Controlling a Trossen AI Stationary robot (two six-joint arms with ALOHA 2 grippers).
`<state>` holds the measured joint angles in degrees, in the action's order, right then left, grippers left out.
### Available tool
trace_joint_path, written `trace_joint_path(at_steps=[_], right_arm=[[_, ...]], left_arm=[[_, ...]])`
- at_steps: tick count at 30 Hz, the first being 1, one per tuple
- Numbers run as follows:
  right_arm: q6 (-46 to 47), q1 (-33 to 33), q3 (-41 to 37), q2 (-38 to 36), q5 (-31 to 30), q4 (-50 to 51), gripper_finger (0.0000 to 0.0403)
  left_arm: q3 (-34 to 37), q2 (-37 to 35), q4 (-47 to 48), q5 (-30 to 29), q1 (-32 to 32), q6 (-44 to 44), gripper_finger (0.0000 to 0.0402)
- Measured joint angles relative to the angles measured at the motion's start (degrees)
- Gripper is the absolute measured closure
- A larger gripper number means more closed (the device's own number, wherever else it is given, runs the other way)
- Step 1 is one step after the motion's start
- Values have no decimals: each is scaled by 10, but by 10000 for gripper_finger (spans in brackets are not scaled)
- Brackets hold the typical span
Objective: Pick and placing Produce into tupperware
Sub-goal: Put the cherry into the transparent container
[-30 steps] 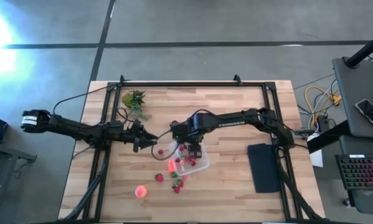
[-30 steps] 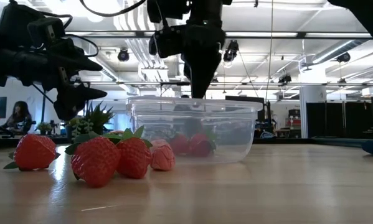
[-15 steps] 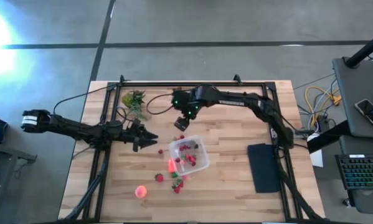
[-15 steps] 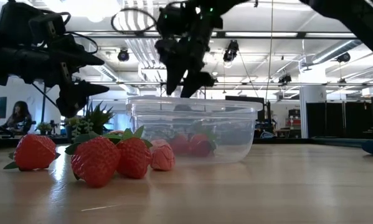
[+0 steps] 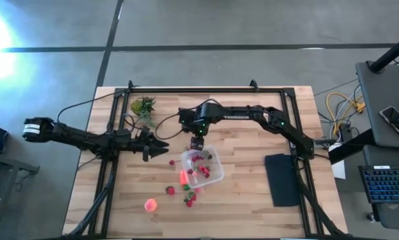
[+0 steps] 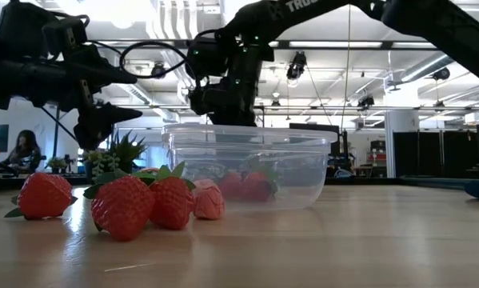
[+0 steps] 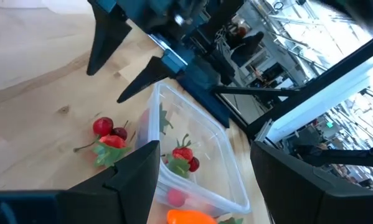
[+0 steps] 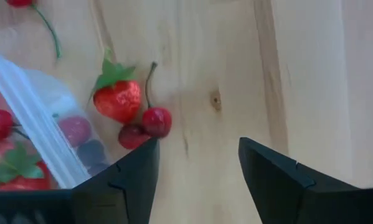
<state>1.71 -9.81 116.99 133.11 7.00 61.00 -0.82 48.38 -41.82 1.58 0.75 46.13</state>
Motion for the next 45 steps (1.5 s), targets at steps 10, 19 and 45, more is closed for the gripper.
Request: trace_joint_path(at_steps=[10,19,45], right_arm=[[-27,6,-9,27,-4,-17,220],[-33,7,-8,37,51,-1,246],[8,5,-1,56,22,-25,275]], left_arm=[[1,9,3,-23,0,-1,164],[1,21,3,-25,0,-1,164],[1,47,3,-25,0,-1,164]])
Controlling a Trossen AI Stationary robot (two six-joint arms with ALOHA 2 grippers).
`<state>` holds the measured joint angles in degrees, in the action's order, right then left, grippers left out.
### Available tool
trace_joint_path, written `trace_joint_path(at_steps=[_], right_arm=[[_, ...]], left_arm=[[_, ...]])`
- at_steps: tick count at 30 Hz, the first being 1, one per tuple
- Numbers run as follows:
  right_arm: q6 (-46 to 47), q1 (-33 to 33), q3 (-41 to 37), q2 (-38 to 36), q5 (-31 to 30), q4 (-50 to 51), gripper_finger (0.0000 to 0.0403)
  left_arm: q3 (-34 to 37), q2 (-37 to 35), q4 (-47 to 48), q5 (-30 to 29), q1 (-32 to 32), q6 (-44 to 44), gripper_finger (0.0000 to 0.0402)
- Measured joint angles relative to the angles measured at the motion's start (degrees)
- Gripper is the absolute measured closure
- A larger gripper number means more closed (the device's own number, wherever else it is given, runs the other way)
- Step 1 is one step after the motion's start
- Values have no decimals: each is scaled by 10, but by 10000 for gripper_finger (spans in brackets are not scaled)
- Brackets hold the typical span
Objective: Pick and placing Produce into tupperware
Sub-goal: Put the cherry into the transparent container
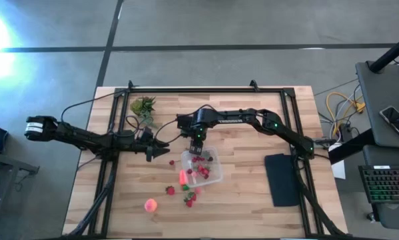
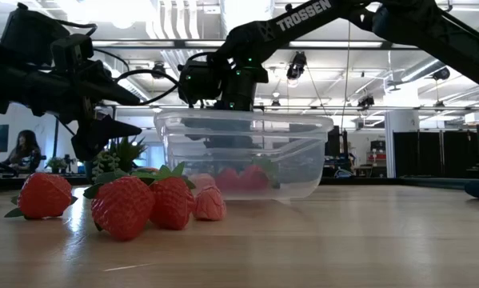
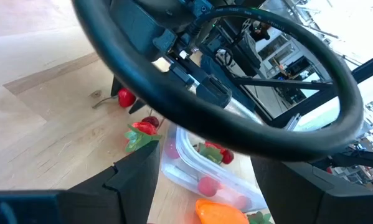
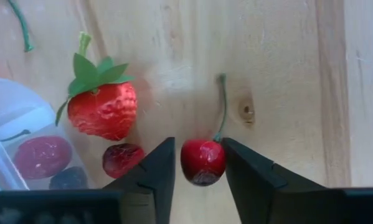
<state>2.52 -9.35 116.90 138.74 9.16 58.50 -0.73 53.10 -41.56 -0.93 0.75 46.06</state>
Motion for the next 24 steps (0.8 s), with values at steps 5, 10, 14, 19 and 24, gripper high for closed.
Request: trace_joint_path(at_steps=[5,10,14,19,24], right_arm=[[4,-4,0,0,-3,0,315],[4,-5,14,-1,-4,15,331],[-15,-5,63,-15,8,85,325],[-30,3,122,-51,41,135,327],[-46,36,143,-64,75,179,318]], left_arm=[[0,0,-1,0,0,0,164],[0,0,-1,0,0,0,164],[0,0,0,0,0,0,164],[0,1,-1,0,0,0,164],[0,0,-1,0,0,0,164]])
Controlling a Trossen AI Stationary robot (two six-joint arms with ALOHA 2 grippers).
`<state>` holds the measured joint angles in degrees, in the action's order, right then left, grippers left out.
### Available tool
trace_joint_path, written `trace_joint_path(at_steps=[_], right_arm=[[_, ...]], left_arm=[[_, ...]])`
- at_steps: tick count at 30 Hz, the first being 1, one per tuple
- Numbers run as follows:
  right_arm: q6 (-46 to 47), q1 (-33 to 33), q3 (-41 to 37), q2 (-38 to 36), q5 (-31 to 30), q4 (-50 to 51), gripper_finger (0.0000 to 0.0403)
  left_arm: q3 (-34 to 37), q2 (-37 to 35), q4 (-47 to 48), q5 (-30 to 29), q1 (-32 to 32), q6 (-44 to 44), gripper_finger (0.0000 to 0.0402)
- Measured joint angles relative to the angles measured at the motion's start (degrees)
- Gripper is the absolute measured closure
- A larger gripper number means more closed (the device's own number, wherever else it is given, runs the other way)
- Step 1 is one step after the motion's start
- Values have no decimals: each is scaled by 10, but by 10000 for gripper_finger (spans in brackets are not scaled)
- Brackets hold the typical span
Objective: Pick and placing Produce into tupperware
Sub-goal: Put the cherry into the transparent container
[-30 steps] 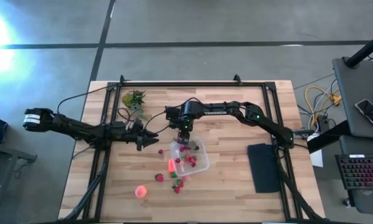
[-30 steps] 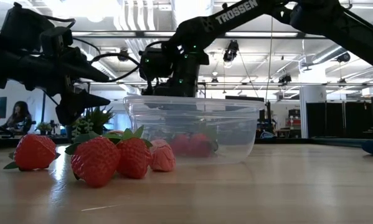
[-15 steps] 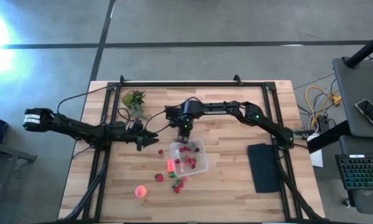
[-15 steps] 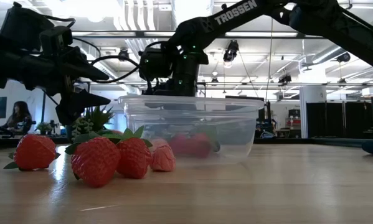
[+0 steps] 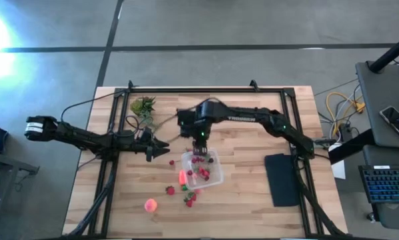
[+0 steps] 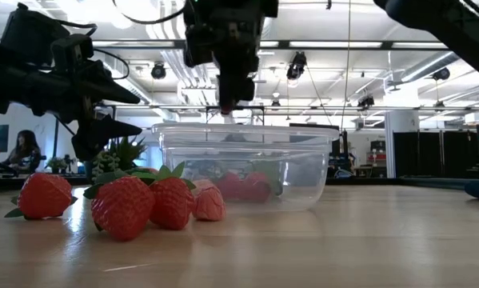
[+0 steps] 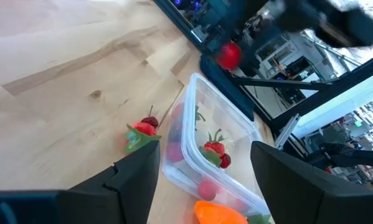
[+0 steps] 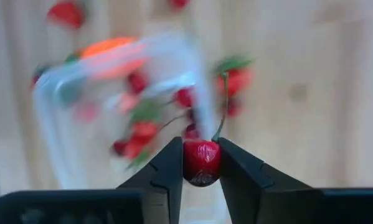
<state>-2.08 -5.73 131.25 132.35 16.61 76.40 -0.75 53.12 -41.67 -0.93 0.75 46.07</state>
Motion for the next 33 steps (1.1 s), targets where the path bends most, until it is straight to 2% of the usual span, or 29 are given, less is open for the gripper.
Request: trace_joint_path(at_steps=[4,11,17,20,26,28,33], right_arm=[[-7,32,-42,3,47,-8,305],[28,42,-58,2,54,-49,264],[38,37,-54,1,-9,-49,199],[55,13,-51,0,-28,-58,182],[70,-39,-55,33,-25,-63,184],[61,-45,-54,46,0,-63,190],[37,-47,-55,80,-1,-65,201]], left_arm=[[0,0,-3,0,0,0,164],[0,1,-3,3,0,1,164],[0,0,-3,15,0,1,164],[0,0,-3,18,0,1,164],[0,0,-3,19,0,2,164],[0,1,-4,18,0,2,164],[0,1,-3,18,0,3,164]])
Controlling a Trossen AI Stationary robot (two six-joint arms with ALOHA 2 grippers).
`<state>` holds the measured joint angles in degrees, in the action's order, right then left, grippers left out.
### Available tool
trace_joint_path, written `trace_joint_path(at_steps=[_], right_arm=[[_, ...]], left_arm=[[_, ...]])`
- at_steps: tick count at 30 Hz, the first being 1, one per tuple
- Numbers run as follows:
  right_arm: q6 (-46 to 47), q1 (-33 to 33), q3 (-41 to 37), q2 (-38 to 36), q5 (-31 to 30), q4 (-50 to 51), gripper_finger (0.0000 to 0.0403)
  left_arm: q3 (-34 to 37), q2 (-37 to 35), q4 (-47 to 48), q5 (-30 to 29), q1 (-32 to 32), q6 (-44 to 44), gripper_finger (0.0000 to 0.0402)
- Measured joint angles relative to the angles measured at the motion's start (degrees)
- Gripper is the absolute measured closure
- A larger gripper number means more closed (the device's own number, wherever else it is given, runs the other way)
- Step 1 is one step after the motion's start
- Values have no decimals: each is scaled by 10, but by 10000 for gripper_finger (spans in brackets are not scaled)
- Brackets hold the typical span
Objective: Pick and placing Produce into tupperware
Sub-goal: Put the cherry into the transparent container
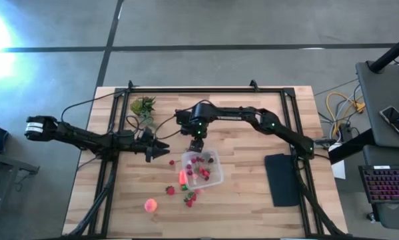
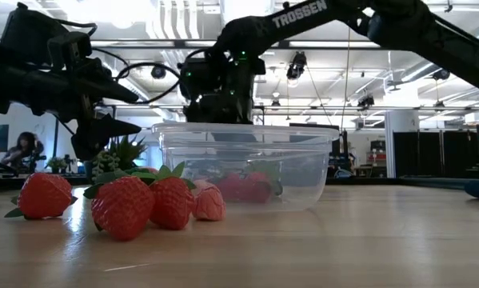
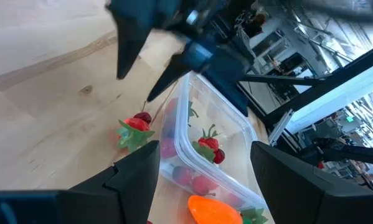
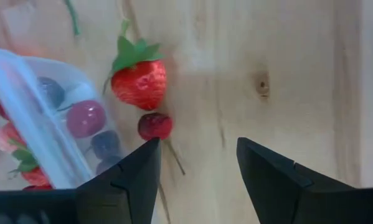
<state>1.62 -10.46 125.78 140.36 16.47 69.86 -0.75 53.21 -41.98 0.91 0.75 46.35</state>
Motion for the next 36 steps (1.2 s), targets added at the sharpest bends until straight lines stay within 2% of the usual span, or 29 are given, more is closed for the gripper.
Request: trace_joint_path(at_steps=[9,16,27,36], right_arm=[[1,10,1,11,-2,-8,202],[1,33,1,10,-36,-14,202],[62,40,0,10,-80,-20,202],[150,40,-2,11,-73,-9,202]], left_arm=[[0,0,0,0,0,0,164],[0,0,0,0,0,-1,164],[0,0,0,0,0,-1,164],[0,0,0,-2,0,-1,164]])
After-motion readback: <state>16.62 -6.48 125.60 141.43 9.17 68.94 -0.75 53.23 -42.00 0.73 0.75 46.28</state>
